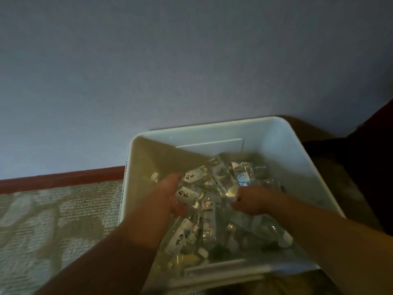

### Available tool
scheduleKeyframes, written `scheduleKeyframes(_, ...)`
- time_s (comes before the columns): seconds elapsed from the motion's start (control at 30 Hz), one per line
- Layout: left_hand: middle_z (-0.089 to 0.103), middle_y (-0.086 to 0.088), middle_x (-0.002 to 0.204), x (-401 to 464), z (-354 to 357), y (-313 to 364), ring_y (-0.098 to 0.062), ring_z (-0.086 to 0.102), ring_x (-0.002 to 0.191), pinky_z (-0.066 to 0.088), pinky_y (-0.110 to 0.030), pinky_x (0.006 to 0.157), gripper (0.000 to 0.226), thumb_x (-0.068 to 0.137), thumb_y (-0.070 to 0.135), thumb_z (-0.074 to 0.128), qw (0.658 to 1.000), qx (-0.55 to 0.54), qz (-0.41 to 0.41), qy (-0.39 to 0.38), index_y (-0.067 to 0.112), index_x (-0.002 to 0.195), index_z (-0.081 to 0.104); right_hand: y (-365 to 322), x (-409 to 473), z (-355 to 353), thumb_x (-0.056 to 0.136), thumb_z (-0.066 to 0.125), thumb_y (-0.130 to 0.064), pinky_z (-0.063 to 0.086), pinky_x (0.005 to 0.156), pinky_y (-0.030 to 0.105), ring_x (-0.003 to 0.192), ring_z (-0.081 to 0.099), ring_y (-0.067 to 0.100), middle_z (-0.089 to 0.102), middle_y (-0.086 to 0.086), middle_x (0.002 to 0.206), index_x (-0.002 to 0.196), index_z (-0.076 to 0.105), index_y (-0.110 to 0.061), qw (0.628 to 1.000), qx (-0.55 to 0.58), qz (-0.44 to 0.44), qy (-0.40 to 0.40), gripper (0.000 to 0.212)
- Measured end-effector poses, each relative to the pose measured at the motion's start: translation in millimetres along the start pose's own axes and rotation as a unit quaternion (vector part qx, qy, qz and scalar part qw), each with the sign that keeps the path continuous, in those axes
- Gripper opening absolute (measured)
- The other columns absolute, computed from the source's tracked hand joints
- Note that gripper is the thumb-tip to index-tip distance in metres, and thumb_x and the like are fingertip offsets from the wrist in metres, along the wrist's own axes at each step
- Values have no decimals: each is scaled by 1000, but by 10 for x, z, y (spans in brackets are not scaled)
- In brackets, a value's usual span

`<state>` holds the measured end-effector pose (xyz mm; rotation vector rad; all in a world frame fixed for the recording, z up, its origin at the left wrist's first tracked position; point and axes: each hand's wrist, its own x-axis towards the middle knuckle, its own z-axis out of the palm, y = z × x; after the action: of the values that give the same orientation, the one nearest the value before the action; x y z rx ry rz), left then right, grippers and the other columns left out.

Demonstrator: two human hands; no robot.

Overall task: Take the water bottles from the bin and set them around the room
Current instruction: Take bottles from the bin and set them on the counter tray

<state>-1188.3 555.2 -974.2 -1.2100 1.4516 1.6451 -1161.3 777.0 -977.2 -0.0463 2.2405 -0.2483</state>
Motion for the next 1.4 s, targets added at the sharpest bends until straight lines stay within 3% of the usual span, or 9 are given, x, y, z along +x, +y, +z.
scheduleKeyframes(0.23, 69, -14, 103, 637, 242, -20, -30, 68, 85, 57, -40, 65, 40, 86, 41, 73, 998, -7, 50, 40, 9, 108, 62, 53, 362, 236, 77, 81, -51, 43, 112, 43, 138, 46, 34, 38, 16, 156, 153, 29, -8, 993, -113, 28, -28, 102)
scheduleKeyframes(0.37, 71, -9, 82, 739, 263, 6, -24, 66, 67, 48, -29, 50, 28, 84, 39, 75, 999, -8, 48, -1, 13, 90, 63, 17, 361, 499, 68, 89, -40, 45, 109, 48, 138, 41, 40, 26, 21, 159, 156, 15, -11, 980, -194, 28, 35, 119)
scheduleKeyframes(0.47, 72, -13, 87, 785, 225, 68, -29, 71, 79, 60, -44, 79, 27, 85, 29, 74, 998, 13, 50, -34, 8, 97, 65, 70, 356, 539, 71, 87, -39, 45, 107, 43, 137, 44, 36, 29, 18, 158, 154, 16, -10, 983, -172, 19, 61, 113)
scheduleKeyframes(0.57, 71, -15, 96, 806, 205, 145, -32, 72, 90, 59, -46, 85, 27, 86, 23, 70, 997, 24, 42, -52, 5, 104, 64, 107, 335, 444, 76, 82, -43, 47, 104, 36, 136, 46, 32, 31, 15, 159, 156, 11, -12, 995, -83, 14, 50, 111)
scheduleKeyframes(0.73, 70, -12, 95, 792, 195, 136, -25, 68, 74, 47, -25, 40, 28, 87, 33, 67, 994, 62, 67, -52, 11, 104, 61, 29, 235, 105, 88, 73, -29, 59, 71, 29, 86, 64, 18, 61, 11, 114, 133, 48, -3, 978, 193, 71, -17, 58)
scheduleKeyframes(0.9, 71, -13, 91, 744, 63, 26, -28, 68, 74, 47, -29, 49, 36, 85, 40, 69, 984, 145, 79, -69, 10, 104, 62, -17, 100, -83, 98, 61, -31, 60, 73, 45, 80, 71, 32, 72, 18, 92, 118, 57, -8, 850, 481, 141, -165, 31)
scheduleKeyframes(1.1, 73, -8, 86, 712, -18, -46, -22, 70, 74, 54, -30, 59, 35, 83, 35, 75, 960, 227, 110, -124, 12, 106, 62, -90, 257, -113, 98, 37, 8, 64, 60, 37, 97, 70, 44, 62, 25, 116, 115, 52, 1, 776, 617, 116, -62, 24)
scheduleKeyframes(1.27, 73, -9, 89, 703, 9, -161, -23, 72, 77, 58, -29, 54, 35, 78, 29, 79, 947, 257, 106, -161, 13, 104, 63, -163, 338, 4, 90, 66, 4, 65, 69, 35, 80, 73, 25, 66, 20, 114, 110, 61, 1, 875, 475, 81, -49, 21)
scheduleKeyframes(1.4, 74, -11, 101, 672, 49, -195, -26, 72, 91, 62, -40, 77, 40, 75, 26, 80, 942, 256, 121, -182, 14, 110, 65, -243, 440, 344, 72, 89, -21, 60, 65, 32, 92, 65, 20, 61, 12, 121, 142, 34, -6, 963, 253, 70, 60, 90)
